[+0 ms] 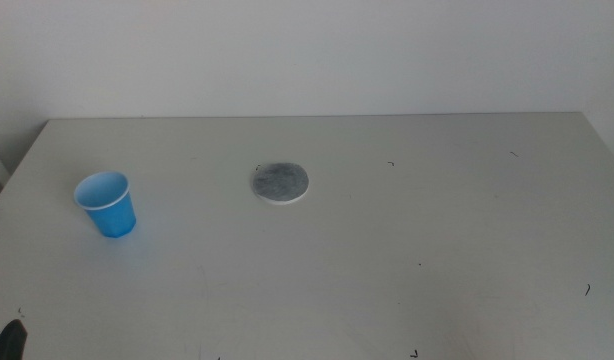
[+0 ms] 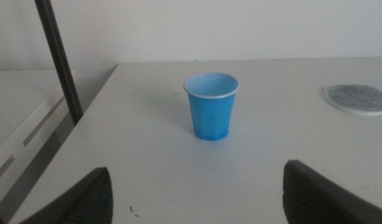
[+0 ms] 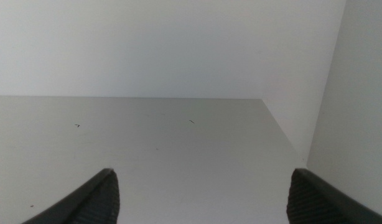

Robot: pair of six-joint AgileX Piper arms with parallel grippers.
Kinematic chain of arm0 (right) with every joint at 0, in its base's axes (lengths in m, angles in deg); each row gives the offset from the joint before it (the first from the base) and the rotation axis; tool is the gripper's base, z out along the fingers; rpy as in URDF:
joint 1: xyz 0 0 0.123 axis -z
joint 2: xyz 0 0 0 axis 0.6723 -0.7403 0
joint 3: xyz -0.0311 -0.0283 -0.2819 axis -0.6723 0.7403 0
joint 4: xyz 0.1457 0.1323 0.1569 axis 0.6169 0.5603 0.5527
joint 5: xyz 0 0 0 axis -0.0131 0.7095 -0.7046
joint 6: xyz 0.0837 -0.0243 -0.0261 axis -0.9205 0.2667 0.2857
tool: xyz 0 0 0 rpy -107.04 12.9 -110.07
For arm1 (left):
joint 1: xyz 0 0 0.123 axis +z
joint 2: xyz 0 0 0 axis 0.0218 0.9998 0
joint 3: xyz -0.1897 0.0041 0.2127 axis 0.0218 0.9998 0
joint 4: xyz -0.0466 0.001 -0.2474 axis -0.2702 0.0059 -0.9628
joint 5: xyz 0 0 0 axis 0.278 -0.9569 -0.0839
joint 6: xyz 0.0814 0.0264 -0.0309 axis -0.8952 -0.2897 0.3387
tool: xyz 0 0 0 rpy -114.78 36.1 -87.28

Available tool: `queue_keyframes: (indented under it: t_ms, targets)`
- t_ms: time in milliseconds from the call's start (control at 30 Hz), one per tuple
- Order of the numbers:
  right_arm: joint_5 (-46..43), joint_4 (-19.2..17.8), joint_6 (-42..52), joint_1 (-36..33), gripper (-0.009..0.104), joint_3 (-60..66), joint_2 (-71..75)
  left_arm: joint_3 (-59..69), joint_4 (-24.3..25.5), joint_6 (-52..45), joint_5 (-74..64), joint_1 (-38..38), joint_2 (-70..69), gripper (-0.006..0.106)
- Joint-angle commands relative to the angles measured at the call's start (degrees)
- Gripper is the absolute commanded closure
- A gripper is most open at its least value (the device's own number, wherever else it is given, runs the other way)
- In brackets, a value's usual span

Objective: Place an empty cup on a cup mat.

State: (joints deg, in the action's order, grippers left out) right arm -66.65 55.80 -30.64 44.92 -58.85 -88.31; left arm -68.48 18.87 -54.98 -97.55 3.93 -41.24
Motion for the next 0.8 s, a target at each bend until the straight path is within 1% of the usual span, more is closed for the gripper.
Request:
queue_keyframes:
  t_ms: [0, 133, 300, 467, 767]
  targets:
    - [-4.5, -0.5, 0.5, -0.1, 0.001, -0.7, 1.1, -2.8, 0.0, 1.7, 3.2, -0.4, -0.5, -0.005]
    - [-4.5, -0.5, 0.5, -0.1, 0.001, -0.7, 1.1, -9.9, 0.2, 3.8, -1.3, -0.4, 2.6, -0.005]
    - [-4.5, -0.5, 0.5, -0.1, 0.001, -0.7, 1.1, -19.8, 0.2, 5.7, -7.8, -0.4, 10.9, -0.005]
    - [-4.5, -0.5, 0.5, -0.1, 0.001, -0.7, 1.1, -31.0, 0.1, 5.9, -13.8, -0.4, 21.2, -0.005]
    - [-4.5, -0.5, 0.5, -0.1, 0.001, -0.7, 1.1, -51.2, -0.4, 6.5, -18.9, -0.4, 40.7, -0.005]
